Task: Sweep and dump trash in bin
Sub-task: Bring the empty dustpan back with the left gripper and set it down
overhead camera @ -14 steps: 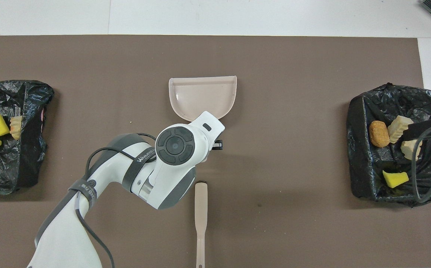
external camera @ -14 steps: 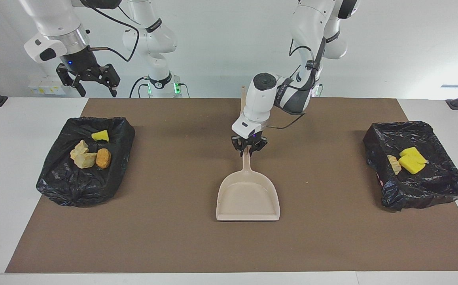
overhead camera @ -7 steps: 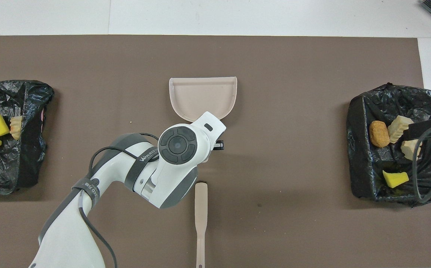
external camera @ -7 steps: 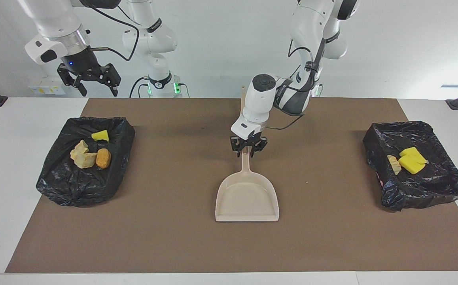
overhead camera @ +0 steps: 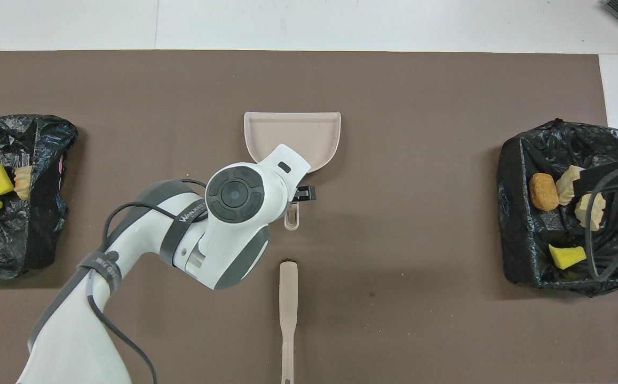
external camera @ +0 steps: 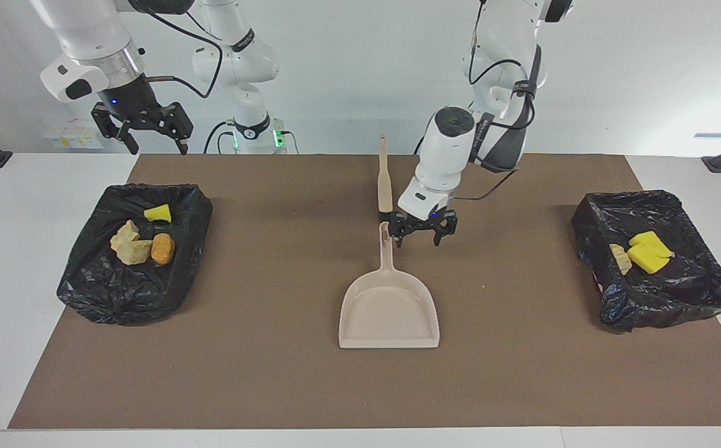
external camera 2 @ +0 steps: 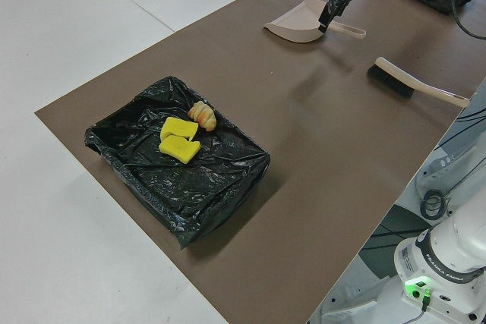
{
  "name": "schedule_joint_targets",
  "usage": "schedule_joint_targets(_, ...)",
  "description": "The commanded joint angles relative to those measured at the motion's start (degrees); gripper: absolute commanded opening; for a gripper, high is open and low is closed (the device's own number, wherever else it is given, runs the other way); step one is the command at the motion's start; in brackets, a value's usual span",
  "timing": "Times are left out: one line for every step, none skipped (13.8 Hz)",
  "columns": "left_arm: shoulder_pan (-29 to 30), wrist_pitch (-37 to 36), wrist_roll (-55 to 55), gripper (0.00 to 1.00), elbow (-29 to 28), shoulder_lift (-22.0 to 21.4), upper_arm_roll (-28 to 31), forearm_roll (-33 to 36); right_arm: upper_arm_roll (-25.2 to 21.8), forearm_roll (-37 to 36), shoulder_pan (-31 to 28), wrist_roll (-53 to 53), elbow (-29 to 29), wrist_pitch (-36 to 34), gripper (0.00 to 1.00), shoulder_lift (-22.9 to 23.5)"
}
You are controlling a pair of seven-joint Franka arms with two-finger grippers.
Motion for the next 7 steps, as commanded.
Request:
schedule_joint_targets(5.8, -8.1, 7.9, 1.00, -0.9, -7.4, -0.4, -0.3, -0.2, 1.0, 0.2, 3.2, -1.3, 2.1, 1.00, -0.5)
schedule_joint_targets(7.9, -10.8, 11.5, 1.00, -0.9, -9.5, -0.4, -0.3, -0.2, 1.0, 0.1, 4.2, -2.4, 3.2, 1.00, -1.3)
schedule_joint_targets(10.1, -12.6, 14.8, 1.00, -0.9, -11.0, -0.4, -0.3, -0.2, 1.0, 0.1, 4.2, -2.7, 3.4, 1.00, -1.5)
schedule_joint_targets(12.6, -14.4, 18.4, 1.00, -0.8, -12.3, -0.4, -0.3, -0.2, 0.9, 0.1, 3.9, -2.4, 3.3, 1.00, -1.4)
schedule_joint_targets(14.8, -15.8, 21.7, 1.00, -0.7, -13.1, -0.4, -0.3, -0.2, 0.9, 0.2, 3.9, -2.4, 3.1, 1.00, -1.4)
schedule_joint_targets(16.8, -17.2, 24.7, 1.00, -0.7, -13.9, -0.4, -0.3, -0.2, 0.9, 0.2, 3.9, -2.4, 2.9, 1.00, -1.4)
schedule_joint_targets(18.6, -18.5, 27.4, 1.00, -0.7, -14.3, -0.4, -0.3, -0.2, 0.9, 0.1, 4.0, -2.4, 2.9, 1.00, -1.3)
